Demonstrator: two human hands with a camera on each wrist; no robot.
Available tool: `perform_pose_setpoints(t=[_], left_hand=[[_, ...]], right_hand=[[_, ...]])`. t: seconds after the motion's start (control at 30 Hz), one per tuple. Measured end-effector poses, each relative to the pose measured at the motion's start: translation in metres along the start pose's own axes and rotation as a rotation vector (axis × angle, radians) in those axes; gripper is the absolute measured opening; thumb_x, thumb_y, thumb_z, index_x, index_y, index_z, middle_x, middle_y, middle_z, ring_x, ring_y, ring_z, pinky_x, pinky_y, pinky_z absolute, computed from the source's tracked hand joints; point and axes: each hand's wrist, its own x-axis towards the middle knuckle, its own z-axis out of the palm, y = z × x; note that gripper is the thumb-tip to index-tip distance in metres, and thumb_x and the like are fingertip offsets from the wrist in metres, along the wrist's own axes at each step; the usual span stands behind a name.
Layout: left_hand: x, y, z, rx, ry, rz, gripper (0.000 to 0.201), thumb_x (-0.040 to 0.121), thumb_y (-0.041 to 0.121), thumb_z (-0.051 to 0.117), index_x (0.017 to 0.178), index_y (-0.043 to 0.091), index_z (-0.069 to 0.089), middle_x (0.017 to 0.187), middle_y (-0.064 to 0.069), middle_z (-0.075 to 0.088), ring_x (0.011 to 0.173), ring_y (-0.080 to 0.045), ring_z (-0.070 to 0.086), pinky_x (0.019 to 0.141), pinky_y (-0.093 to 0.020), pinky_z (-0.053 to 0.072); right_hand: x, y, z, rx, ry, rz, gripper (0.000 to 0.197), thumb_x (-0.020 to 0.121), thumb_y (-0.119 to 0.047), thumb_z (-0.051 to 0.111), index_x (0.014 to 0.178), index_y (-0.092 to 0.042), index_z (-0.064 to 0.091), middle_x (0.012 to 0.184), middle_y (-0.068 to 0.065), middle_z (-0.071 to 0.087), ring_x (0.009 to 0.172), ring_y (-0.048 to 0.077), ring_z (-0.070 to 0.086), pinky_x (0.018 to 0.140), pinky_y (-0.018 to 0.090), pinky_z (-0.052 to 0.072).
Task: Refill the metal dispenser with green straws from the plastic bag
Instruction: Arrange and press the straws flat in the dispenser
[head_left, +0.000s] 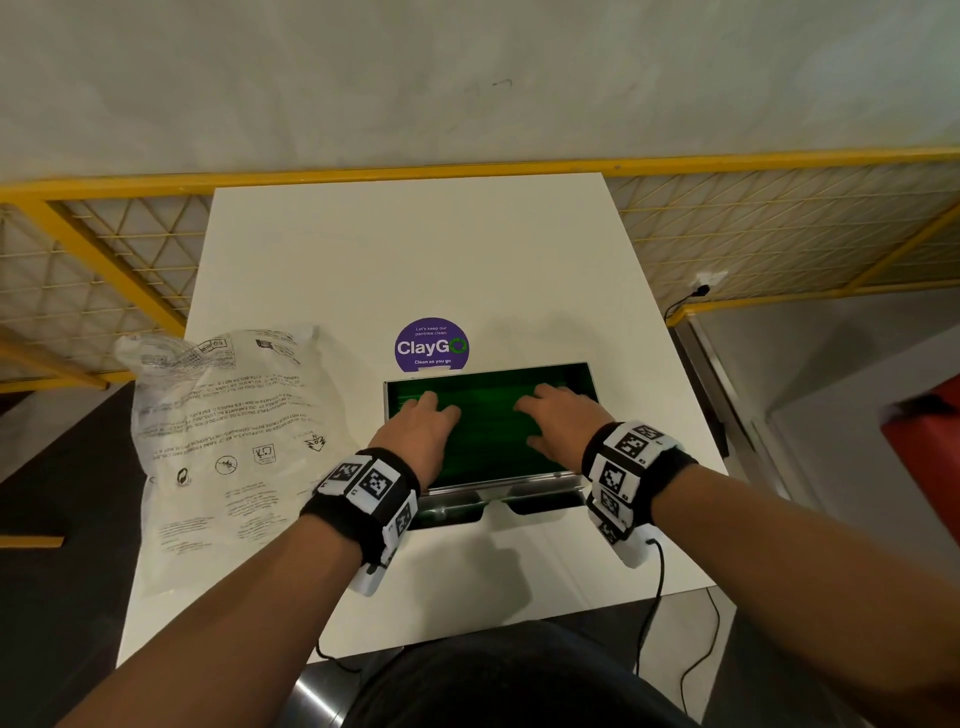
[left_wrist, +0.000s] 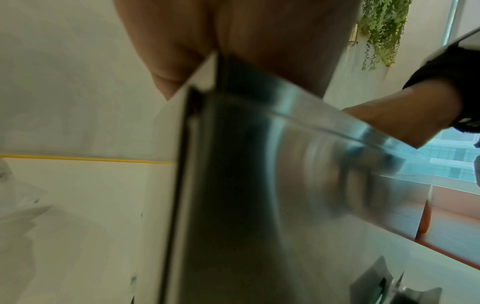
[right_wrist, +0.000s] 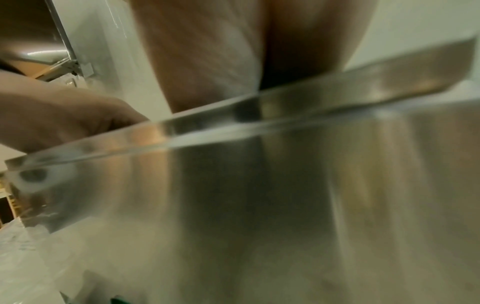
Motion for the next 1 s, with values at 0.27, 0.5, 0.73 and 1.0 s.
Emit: perform_pose_setpoints(t=[0.27, 0.5, 0.73, 1.0], left_hand=[[-0.0017, 0.0000, 0.0027, 0.009, -0.008, -0.016, 0.027, 0.091, 0.011, 0.050, 0.118, 0.008, 0.053, 0.113, -0.012, 0.053, 0.105, -0.031, 0.054, 0.085, -0.039, 0.048], [0.0009, 0.0004, 0.0035, -0.031, 0.026, -0.035, 0.036, 0.089, 0.007, 0.052, 0.125, 0.010, 0.048, 0.116, -0.013, 0.048, 0.112, -0.031, 0.049, 0.089, -0.041, 0.047], [-0.0010, -0.0007, 0.0037, -0.011, 0.012, -0.018, 0.029, 0.089, 0.007, 0.050, 0.117, 0.011, 0.055, 0.108, -0.011, 0.054, 0.103, -0.031, 0.055, 0.082, -0.040, 0.049], [-0.0043, 0.0004, 0.0041, 0.044, 0.025, 0.012, 0.025, 0.088, 0.003, 0.049, 0.107, 0.013, 0.062, 0.105, -0.008, 0.062, 0.099, -0.028, 0.058, 0.076, -0.036, 0.046]], right_hand=[[-0.0038, 0.0015, -0.0023, -0.010, 0.000, -0.007, 0.032, 0.093, -0.015, 0.053, 0.124, -0.016, 0.053, 0.118, 0.007, 0.055, 0.110, 0.027, 0.053, 0.093, 0.041, 0.043], [-0.0004, 0.0051, 0.0007, 0.015, 0.041, 0.033, 0.040, 0.092, -0.013, 0.052, 0.132, -0.015, 0.048, 0.125, 0.010, 0.050, 0.115, 0.029, 0.050, 0.096, 0.043, 0.044], [-0.0017, 0.0031, 0.0032, 0.092, 0.006, 0.024, 0.040, 0.092, -0.008, 0.051, 0.133, -0.012, 0.049, 0.125, 0.012, 0.049, 0.111, 0.030, 0.054, 0.093, 0.040, 0.048], [-0.0074, 0.0041, 0.0036, 0.129, -0.066, 0.024, 0.034, 0.091, -0.003, 0.050, 0.123, -0.013, 0.056, 0.122, 0.012, 0.055, 0.105, 0.029, 0.058, 0.090, 0.034, 0.047]])
